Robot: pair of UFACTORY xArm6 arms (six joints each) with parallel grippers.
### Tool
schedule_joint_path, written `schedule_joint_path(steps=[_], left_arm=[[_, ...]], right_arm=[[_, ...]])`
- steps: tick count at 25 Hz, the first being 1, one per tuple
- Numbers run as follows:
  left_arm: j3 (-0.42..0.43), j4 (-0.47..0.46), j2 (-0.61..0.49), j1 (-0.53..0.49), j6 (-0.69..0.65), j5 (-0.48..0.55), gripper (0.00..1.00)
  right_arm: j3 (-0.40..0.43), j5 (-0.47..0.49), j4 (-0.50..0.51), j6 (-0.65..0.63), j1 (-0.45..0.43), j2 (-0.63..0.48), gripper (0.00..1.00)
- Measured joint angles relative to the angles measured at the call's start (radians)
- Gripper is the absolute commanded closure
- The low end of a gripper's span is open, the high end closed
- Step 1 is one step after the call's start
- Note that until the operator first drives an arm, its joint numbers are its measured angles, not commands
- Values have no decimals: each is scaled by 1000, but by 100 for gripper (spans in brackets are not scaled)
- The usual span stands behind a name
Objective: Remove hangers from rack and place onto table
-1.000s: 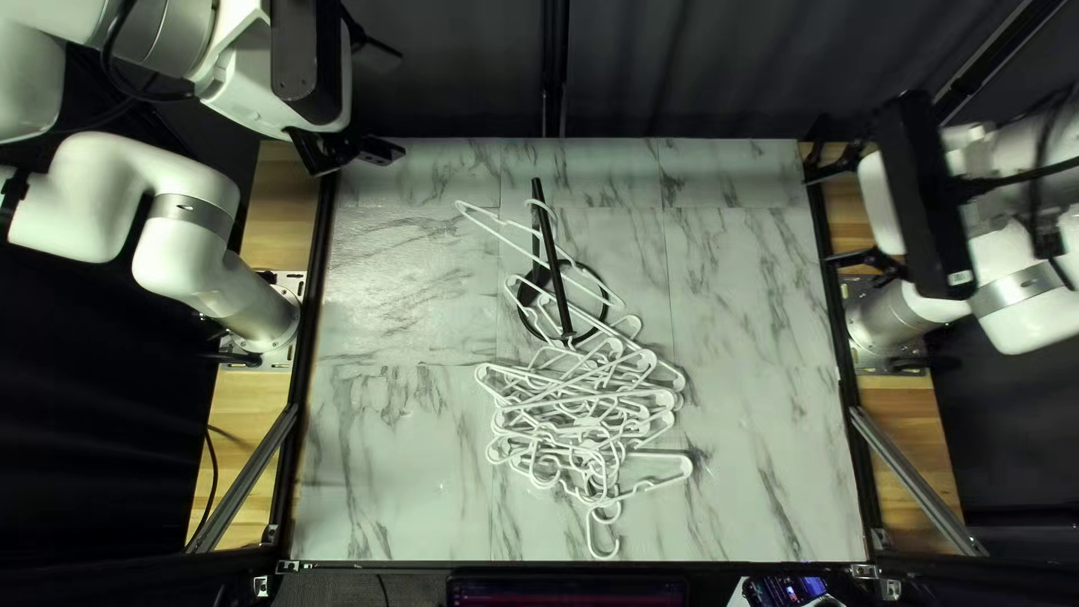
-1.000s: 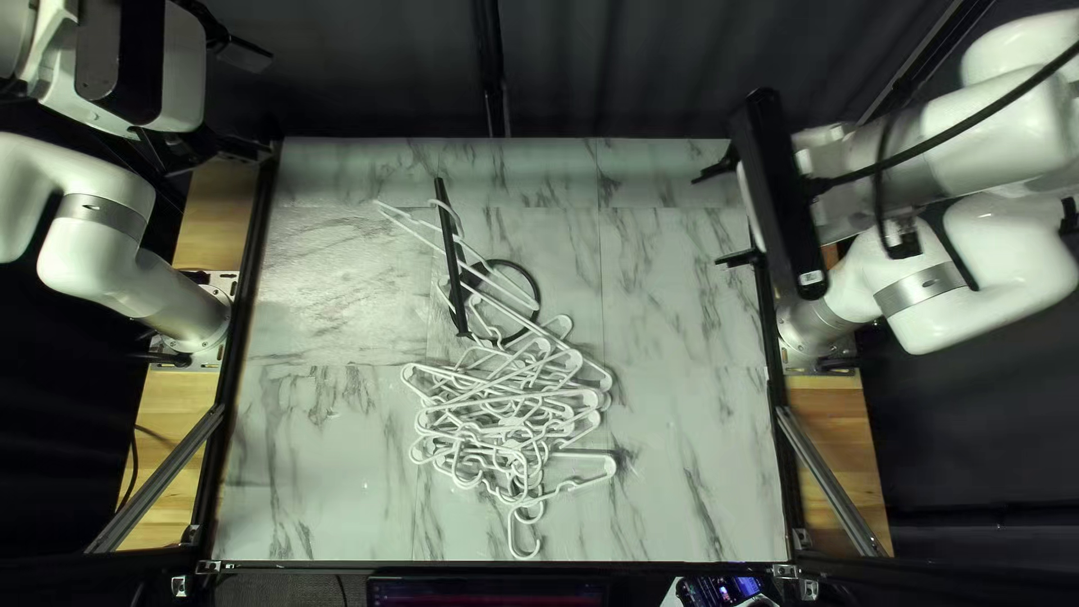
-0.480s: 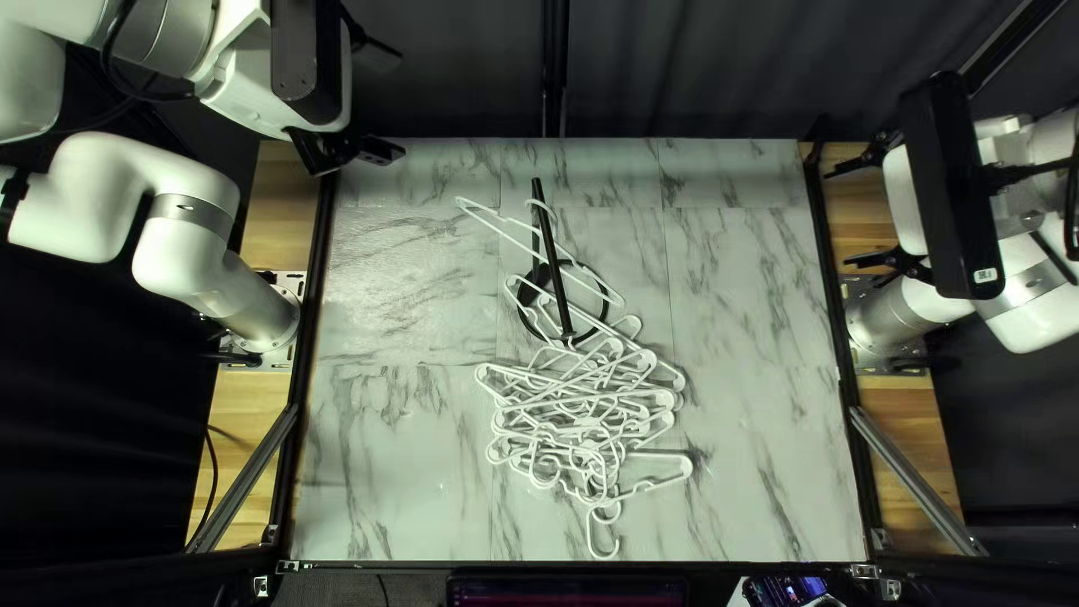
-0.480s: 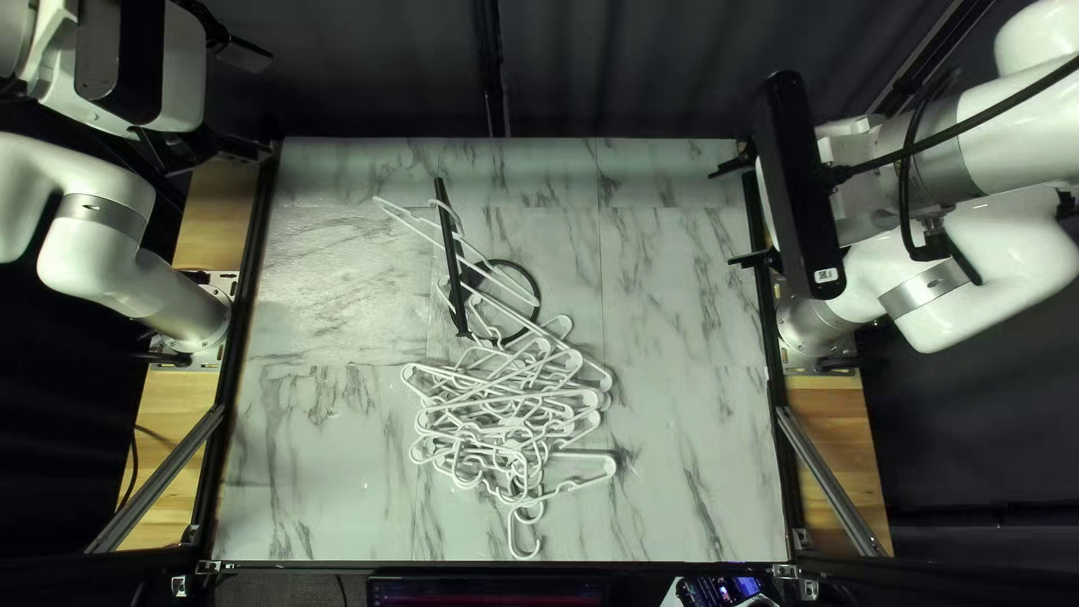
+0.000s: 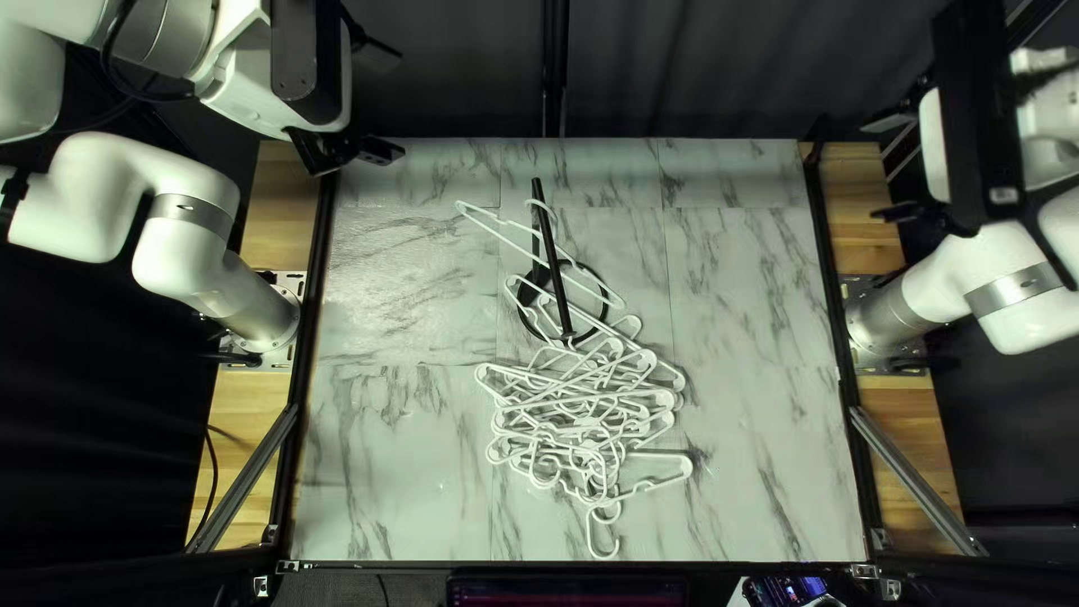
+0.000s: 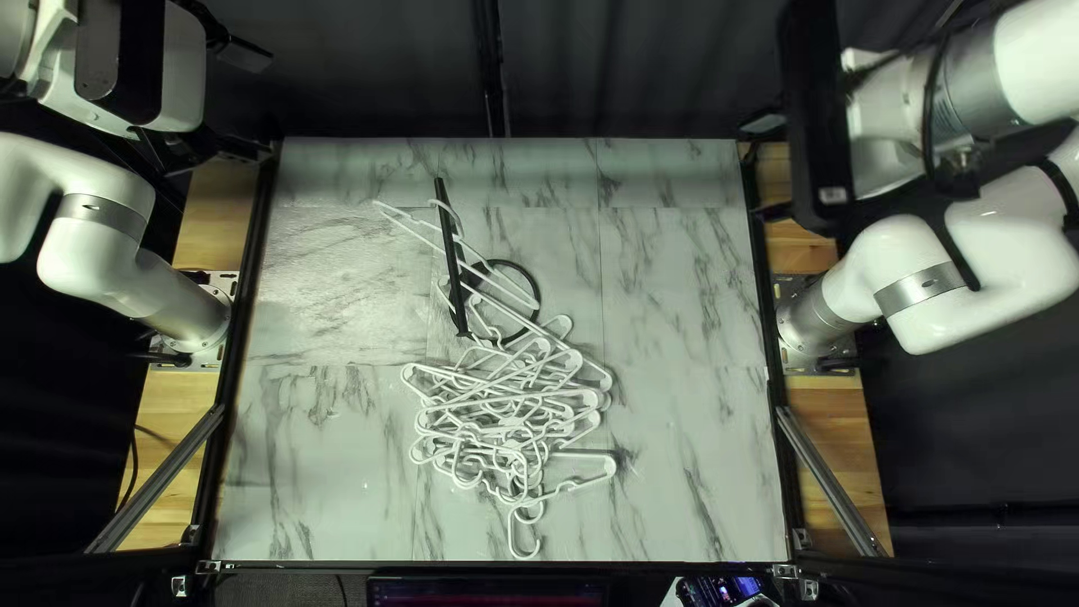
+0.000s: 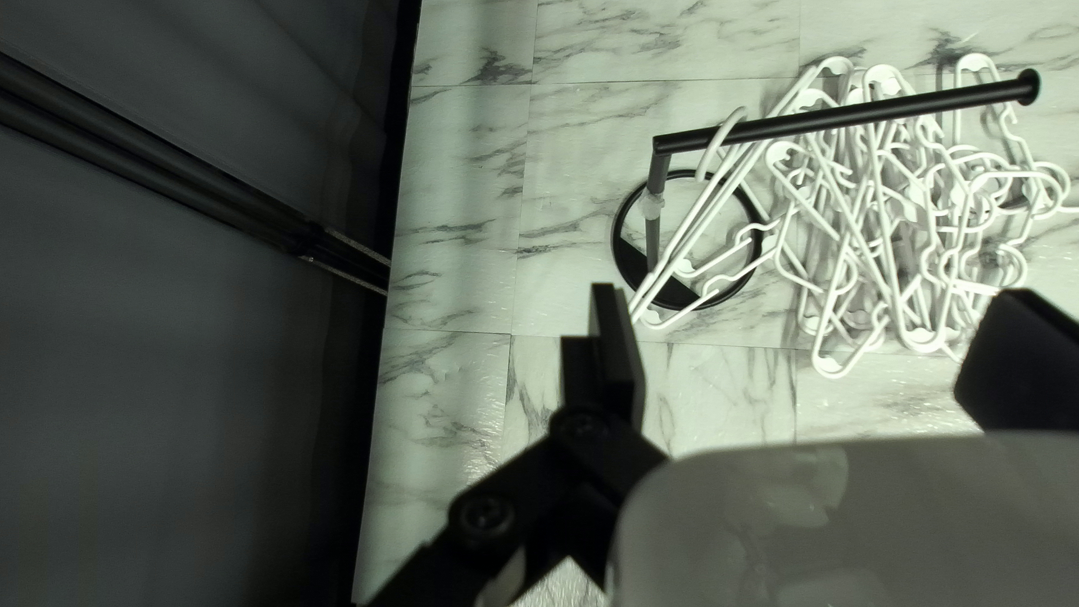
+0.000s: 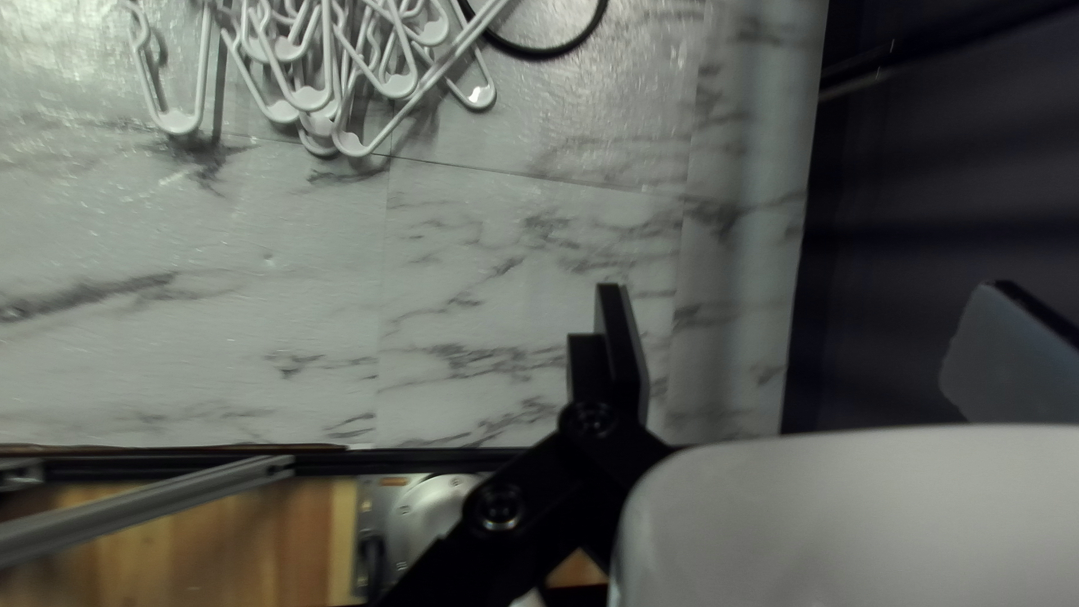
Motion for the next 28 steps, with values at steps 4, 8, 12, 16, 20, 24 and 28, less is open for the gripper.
schedule_joint_path(steps=[4, 8, 12, 16, 20, 24, 28], left_arm=[[0, 0, 0, 0, 0, 0, 0], [0, 0, 0, 0, 0, 0, 0], [0, 0, 0, 0, 0, 0, 0], [0, 0, 0, 0, 0, 0, 0], [0, 0, 0, 0, 0, 0, 0], [0, 0, 0, 0, 0, 0, 0], [53, -61, -9, 51, 80, -22, 0]], right_arm=[[-5, -8, 14, 1, -15, 10, 0], [-5, -8, 15, 1, -15, 11, 0], [-5, -8, 15, 1, -15, 11, 0], [-5, -8, 15, 1, -15, 11, 0], [-5, -8, 15, 1, -15, 11, 0], [-5, -8, 15, 1, -15, 11, 0], [-5, -8, 15, 1, -15, 11, 0]])
